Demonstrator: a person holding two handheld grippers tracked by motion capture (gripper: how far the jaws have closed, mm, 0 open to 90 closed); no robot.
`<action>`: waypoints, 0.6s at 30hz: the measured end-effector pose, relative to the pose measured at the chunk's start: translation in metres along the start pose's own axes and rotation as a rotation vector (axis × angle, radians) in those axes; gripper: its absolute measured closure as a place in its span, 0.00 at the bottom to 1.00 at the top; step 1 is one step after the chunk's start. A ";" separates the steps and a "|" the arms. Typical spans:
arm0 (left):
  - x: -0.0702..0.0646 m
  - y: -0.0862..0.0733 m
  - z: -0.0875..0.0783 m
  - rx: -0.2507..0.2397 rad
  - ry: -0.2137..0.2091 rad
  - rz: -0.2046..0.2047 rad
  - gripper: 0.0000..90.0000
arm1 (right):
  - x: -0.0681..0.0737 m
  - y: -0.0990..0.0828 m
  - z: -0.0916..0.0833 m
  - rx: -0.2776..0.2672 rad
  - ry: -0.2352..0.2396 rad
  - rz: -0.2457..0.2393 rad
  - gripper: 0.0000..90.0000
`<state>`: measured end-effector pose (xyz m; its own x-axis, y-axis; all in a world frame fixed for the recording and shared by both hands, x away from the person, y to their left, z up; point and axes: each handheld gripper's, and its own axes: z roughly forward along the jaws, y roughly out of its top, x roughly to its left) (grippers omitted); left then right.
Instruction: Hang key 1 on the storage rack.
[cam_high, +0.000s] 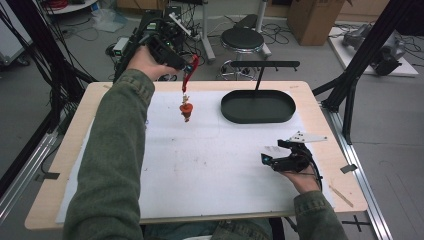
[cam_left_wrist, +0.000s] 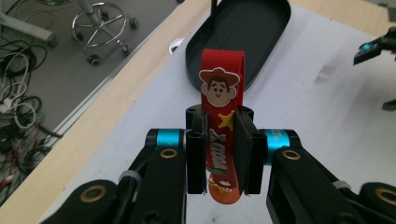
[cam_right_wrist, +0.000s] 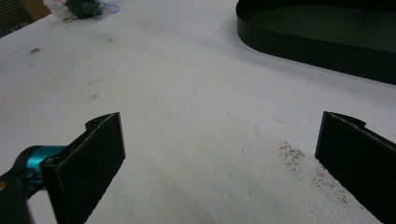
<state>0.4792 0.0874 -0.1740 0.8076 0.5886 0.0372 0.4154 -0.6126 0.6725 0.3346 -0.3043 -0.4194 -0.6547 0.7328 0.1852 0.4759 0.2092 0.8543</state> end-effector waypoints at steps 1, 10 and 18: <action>0.000 0.003 0.002 0.001 -0.002 -0.001 0.85 | 0.000 0.000 0.000 -0.001 0.001 -0.001 0.01; -0.004 0.018 0.031 0.004 -0.016 0.007 0.85 | 0.003 -0.003 -0.004 0.004 -0.016 -0.010 0.01; -0.008 0.031 0.047 -0.059 -0.034 -0.012 0.85 | 0.003 -0.005 -0.006 0.007 -0.035 -0.017 0.01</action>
<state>0.5050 0.0387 -0.1876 0.8168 0.5769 0.0049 0.4002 -0.5726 0.7155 0.3267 -0.3074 -0.4201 -0.6422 0.7510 0.1537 0.4690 0.2263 0.8537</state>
